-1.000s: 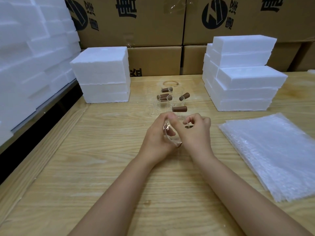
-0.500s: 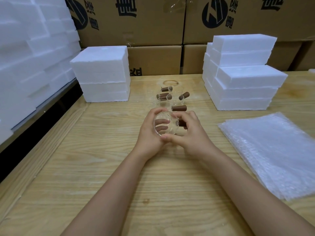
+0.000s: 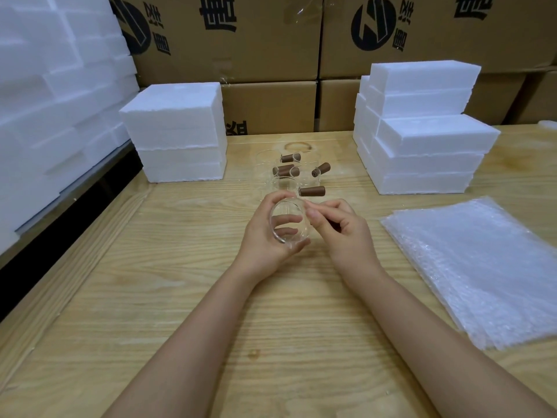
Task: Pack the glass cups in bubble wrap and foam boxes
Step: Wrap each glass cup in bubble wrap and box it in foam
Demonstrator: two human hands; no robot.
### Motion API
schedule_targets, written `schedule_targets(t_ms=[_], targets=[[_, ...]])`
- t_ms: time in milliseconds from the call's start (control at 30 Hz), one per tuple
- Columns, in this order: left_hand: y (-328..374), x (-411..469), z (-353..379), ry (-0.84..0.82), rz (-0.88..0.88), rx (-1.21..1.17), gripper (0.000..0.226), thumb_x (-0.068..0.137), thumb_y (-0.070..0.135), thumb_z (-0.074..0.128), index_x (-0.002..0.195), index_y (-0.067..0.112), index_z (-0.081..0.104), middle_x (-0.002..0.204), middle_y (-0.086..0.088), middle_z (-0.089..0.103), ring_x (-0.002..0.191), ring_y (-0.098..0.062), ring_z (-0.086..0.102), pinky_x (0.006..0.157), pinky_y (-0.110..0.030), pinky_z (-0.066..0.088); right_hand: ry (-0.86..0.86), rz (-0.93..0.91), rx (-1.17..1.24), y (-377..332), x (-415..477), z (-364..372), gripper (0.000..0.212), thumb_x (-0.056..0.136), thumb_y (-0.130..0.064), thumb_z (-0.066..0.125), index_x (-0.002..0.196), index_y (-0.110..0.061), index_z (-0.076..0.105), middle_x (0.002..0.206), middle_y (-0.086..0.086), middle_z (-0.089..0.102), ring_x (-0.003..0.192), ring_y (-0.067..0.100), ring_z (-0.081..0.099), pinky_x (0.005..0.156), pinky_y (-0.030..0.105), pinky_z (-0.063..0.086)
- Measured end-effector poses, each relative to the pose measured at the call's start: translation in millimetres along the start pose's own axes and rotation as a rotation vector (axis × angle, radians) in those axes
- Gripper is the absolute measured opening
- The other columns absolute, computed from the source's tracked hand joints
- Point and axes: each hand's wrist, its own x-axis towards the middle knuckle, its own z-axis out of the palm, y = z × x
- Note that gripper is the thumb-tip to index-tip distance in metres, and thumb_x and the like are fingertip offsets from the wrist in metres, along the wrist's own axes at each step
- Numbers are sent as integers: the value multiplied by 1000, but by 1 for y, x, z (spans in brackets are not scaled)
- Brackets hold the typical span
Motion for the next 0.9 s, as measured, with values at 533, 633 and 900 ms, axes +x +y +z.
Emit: schedule_targets(t_ms=[533, 633, 900], targets=[[-5, -4, 5, -18, 177, 275, 64, 68, 5, 72, 115, 41, 47, 125, 13, 52, 107, -10, 61, 80, -19, 50, 141, 175, -280, -3, -8, 19, 59, 52, -57, 76, 98, -31, 49, 113, -5, 35, 110, 16, 39, 90, 22, 37], [-6, -3, 3, -5, 78, 166, 66, 70, -3, 74, 113, 41, 48, 127, 8, 53, 108, -14, 62, 83, -25, 51, 40, 95, -392, 0, -10, 17, 71, 49, -60, 74, 107, -36, 41, 115, -7, 31, 113, 15, 31, 94, 24, 34], [-2, -1, -4, -37, -15, -41, 68, 66, -13, 76, 115, 26, 48, 132, -6, 51, 117, -22, 59, 93, -30, 52, -177, -82, -217, 6, -2, -6, 64, 68, -22, 84, 122, -34, 52, 107, -9, 47, 106, 5, 50, 84, 16, 37]])
